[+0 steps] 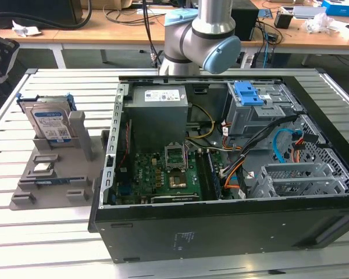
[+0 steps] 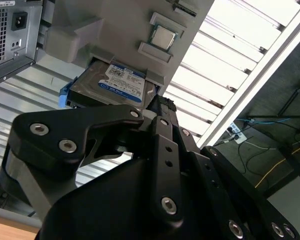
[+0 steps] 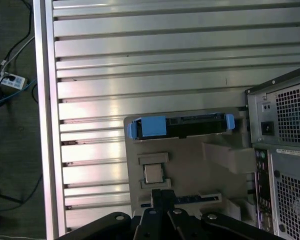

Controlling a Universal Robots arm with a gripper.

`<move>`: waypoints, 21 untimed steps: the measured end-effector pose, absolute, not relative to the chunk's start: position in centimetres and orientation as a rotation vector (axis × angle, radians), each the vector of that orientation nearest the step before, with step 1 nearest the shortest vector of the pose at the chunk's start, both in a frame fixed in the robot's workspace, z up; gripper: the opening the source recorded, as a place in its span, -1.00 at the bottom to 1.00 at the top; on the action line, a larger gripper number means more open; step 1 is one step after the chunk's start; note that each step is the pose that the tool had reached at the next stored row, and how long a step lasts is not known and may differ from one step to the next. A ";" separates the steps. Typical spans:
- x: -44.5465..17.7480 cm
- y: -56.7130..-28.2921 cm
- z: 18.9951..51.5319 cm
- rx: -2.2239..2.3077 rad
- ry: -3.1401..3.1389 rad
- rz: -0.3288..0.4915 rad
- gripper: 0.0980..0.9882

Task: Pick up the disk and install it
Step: 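Reach for the disk, then pick up the disk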

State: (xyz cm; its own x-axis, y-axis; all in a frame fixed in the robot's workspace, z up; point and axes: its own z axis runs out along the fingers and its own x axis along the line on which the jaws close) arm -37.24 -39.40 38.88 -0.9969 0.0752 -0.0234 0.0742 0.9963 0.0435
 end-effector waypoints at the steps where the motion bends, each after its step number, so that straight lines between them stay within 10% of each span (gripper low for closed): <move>1: -37.2 -39.4 38.9 0.116 3.114 0.066 -0.98; 21: -37.3 -39.4 38.9 -0.467 3.088 0.013 -0.98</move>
